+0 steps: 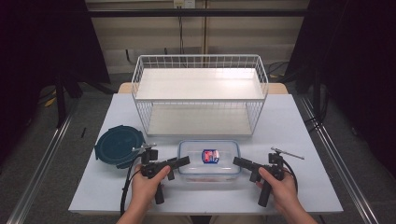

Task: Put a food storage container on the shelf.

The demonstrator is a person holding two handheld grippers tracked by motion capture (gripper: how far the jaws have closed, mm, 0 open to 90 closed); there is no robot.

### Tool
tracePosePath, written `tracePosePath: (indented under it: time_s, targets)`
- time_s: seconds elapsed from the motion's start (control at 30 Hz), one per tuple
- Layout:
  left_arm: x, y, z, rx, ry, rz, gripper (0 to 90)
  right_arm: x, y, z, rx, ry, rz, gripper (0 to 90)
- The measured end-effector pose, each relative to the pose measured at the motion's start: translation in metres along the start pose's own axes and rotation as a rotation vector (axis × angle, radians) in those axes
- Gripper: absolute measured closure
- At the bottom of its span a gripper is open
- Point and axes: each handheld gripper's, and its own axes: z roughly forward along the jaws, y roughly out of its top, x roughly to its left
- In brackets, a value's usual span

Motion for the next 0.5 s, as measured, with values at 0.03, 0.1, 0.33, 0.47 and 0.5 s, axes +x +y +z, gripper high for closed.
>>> tracePosePath:
  time_s: [0.03, 0.1, 0.33, 0.47, 0.5]
  targets:
    - [0.0011, -0.0001, -0.0009, 0.003, 0.003, -0.002, 36.0, -0.0002, -0.0005, 0.0002, -0.007, -0.001, 0.017, 46.8]
    - [0.0011, -0.0007, -0.0009, -0.007, 0.003, -0.014, 36.9, -0.0005, -0.0012, 0.0001, -0.016, -0.001, 0.036, 47.5]
    - [0.0013, -0.0022, -0.0016, -0.028, 0.006, -0.052, 39.5, 0.0000, -0.0037, 0.0015, -0.036, -0.005, 0.082, 47.7]
    - [0.0021, -0.0023, -0.0022, -0.037, 0.003, -0.078, 41.4, -0.0001, -0.0047, 0.0026, -0.041, -0.008, 0.117, 47.7]
    - [0.0020, -0.0023, -0.0024, -0.036, 0.003, -0.082, 41.5, 0.0001, -0.0046, 0.0028, -0.044, -0.007, 0.120, 47.8]
